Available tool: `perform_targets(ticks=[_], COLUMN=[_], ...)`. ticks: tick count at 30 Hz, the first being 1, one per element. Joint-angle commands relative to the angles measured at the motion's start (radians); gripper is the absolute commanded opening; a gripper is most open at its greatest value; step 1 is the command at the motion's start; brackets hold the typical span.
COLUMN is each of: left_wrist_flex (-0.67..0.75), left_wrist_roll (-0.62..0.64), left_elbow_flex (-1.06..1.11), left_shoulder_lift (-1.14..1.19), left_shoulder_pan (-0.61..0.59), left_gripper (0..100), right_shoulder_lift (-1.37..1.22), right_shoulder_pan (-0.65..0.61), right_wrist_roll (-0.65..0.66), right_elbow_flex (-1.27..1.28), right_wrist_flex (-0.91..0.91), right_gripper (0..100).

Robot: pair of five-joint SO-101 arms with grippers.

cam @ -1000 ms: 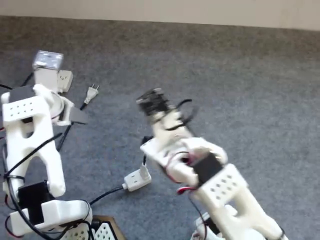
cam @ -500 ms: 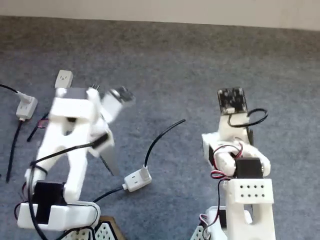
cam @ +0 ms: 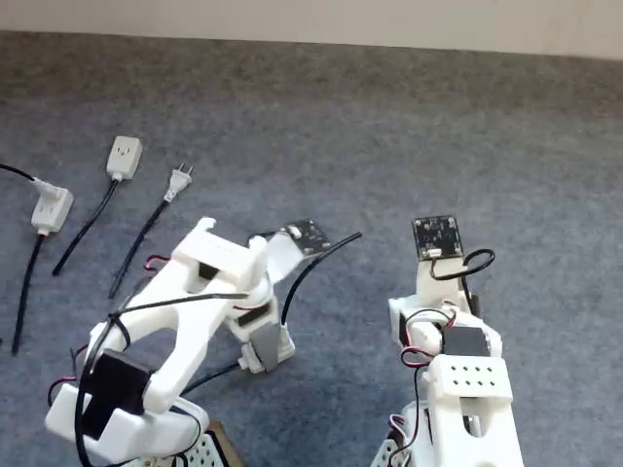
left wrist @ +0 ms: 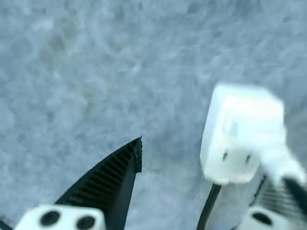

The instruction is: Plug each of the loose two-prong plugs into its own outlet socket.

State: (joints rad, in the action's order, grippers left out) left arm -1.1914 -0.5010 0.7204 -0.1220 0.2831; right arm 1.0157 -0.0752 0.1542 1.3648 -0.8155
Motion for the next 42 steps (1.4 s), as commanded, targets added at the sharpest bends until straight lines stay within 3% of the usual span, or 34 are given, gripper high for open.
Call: perform_targets(ticks=[1, 7, 12, 22, 28, 32, 39, 42], left_wrist_flex=[0.080, 0.121, 0.041, -0.068, -0.077, -0.206, -0.368, -0.446], left_wrist_roll=[0.061, -0.002, -0.044, -0.210, -0.311, -0.381, -0.384, -0.384], left_elbow_flex=[0.028, 0.082, 0.018, -0.435, -0.822, -1.113, -1.503, -1.613], left_shoulder_lift=[-0.002, -0.010, -0.012, 0.024, 0.300, 0.542, 0.881, 0.970], left_shoulder_pan=[0.079, 0.117, -0.054, -0.731, -1.078, -1.179, -1.234, -1.236], left_gripper=[31, 0, 3, 3, 3, 3, 3, 11], right_shoulder_lift=[0.018, 0.015, 0.019, 0.018, 0.018, 0.018, 0.018, 0.018], right_shoulder_pan=[0.007, -0.002, -0.047, -0.044, -0.045, -0.047, -0.047, -0.047], right_wrist_roll=[0.008, 0.008, 0.008, 0.008, 0.008, 0.006, 0.005, 0.005], right_elbow_flex=[-0.005, -0.004, 0.031, 0.033, 0.033, 0.033, 0.033, 0.033], right_wrist_flex=[0.019, 0.019, 0.044, 0.051, 0.050, 0.050, 0.050, 0.050], right_gripper=[36.1, 36.1, 36.1, 36.1, 36.1, 36.1, 36.1, 36.1])
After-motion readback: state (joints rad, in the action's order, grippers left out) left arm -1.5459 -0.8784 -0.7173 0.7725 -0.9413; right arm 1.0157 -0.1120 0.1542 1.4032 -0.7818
